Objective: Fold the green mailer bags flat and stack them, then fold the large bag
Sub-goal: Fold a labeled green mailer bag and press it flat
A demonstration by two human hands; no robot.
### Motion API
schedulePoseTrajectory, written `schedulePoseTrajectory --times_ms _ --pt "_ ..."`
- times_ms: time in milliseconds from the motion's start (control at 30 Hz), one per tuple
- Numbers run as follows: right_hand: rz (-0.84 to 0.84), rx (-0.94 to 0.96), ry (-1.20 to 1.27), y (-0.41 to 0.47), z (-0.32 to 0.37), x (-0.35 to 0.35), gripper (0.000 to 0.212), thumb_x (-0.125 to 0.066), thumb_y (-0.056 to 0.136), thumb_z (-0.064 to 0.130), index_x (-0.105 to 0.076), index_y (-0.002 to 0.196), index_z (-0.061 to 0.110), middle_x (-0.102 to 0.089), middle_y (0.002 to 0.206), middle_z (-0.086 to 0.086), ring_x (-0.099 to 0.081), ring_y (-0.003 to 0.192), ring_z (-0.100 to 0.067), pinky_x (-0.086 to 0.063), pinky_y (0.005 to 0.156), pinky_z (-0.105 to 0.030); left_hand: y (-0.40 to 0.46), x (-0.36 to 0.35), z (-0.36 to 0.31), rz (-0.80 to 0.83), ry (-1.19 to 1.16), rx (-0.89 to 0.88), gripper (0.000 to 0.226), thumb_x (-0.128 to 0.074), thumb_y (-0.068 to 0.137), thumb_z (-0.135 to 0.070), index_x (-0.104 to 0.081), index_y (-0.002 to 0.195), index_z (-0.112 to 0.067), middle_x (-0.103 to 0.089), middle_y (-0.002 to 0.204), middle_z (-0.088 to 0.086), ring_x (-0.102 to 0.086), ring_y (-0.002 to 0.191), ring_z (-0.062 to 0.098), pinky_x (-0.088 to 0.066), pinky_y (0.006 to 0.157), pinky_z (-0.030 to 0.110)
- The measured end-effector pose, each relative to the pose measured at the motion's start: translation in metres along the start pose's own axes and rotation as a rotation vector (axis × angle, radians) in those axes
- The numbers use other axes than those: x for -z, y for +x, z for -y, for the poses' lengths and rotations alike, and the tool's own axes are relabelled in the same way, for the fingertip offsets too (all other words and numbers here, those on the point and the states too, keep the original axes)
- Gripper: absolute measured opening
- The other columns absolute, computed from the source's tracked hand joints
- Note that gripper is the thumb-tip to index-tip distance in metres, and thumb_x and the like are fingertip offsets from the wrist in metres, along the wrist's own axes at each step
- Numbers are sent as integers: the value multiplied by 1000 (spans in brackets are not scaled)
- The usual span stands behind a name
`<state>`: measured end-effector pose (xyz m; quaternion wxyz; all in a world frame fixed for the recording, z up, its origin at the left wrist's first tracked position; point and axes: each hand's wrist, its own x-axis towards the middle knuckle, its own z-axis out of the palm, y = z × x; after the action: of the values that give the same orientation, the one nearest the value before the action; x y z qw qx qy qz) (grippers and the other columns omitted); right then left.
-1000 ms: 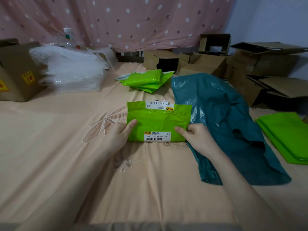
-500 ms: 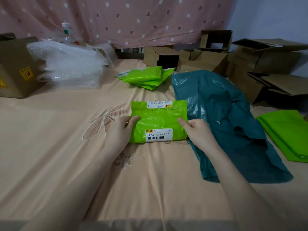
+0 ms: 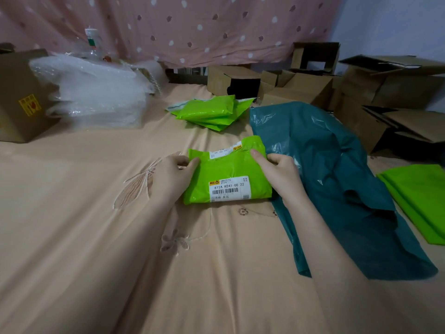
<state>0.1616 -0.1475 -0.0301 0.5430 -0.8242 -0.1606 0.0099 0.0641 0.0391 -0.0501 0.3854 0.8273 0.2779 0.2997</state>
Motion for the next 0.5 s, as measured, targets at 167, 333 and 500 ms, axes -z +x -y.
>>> schedulePoseTrajectory --times_ms 167,333,500 --pt "-53 5 -58 5 -10 -6 39 -65 80 40 -61 69 3 -56 59 -1 -56 68 -25 -42 63 -35 2 -10 5 -3 -31 -21 27 -61 88 -34 -70 77 -11 -62 71 0 -56 72 17 -36 63 28" --pt "-2 -3 63 5 -17 -8 19 -67 78 23 -67 73 4 -67 75 -17 -57 67 -21 -46 65 -36 8 -12 11 89 -148 30 37 -63 86 -35 -66 71 -1 -49 57 7 -40 56 15 -29 56 30" --pt "85 -126 325 2 -11 -4 5 -67 79 5 -70 78 8 -70 77 -6 -64 71 -16 -49 66 -27 8 -10 7 83 -219 73 29 -66 84 -34 -70 70 -9 -57 61 5 -48 61 15 -38 62 30"
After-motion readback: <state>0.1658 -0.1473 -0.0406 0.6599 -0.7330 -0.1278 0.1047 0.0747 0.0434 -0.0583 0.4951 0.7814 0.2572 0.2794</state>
